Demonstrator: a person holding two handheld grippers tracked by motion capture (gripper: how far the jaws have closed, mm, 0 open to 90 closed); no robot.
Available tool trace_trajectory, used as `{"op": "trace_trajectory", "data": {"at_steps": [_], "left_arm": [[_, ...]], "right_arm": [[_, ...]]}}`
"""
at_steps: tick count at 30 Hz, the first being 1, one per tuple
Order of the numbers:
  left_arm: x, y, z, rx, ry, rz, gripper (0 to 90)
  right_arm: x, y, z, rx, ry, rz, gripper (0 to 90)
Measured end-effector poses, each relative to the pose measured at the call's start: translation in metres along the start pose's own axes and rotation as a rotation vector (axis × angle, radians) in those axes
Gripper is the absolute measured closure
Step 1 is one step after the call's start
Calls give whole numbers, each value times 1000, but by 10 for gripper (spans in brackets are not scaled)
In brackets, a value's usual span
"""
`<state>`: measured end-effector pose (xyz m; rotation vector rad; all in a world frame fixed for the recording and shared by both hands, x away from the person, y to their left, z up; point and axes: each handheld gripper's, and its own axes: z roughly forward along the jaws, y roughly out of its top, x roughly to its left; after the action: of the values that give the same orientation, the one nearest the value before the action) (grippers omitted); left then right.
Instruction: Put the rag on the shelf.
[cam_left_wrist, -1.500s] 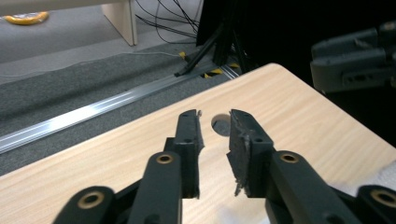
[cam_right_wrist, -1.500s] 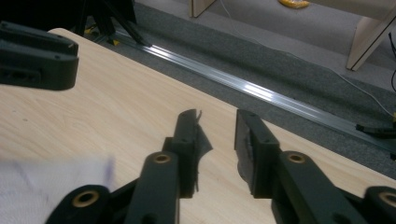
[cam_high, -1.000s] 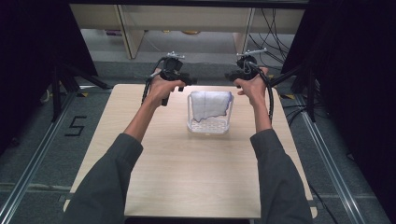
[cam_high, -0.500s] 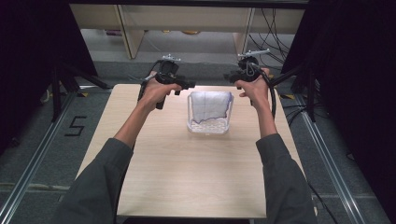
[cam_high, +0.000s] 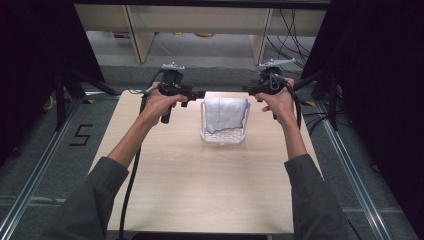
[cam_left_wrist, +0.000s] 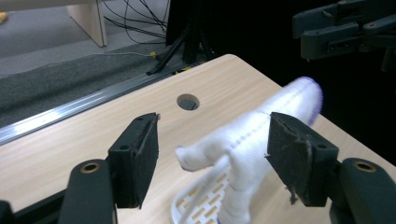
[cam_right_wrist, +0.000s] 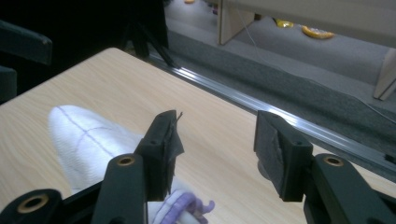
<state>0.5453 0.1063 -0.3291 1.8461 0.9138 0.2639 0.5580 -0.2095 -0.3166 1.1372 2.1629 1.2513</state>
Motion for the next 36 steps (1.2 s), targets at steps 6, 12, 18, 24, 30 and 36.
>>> {"op": "trace_trajectory", "data": {"at_steps": [6, 12, 18, 24, 30, 36], "left_arm": [[-10, -10, -7, -15, -23, 22, 322], [-14, -18, -9, -5, -36, 23, 314], [-16, -25, -10, -1, -36, 36, 309], [-19, -32, -15, -5, -31, 41, 304], [-21, -44, -21, -25, -43, 23, 301], [-22, -54, -26, -18, -30, 30, 294]], "right_arm": [[3, -9, -10, -9, 22, 20, 461], [5, -14, -16, -8, 35, -16, 451], [13, -18, -22, -13, 49, -18, 449], [18, -22, -32, -13, 45, -40, 433], [25, -28, -41, -19, 44, -71, 429], [36, -36, -46, -30, 54, -89, 415]]}}
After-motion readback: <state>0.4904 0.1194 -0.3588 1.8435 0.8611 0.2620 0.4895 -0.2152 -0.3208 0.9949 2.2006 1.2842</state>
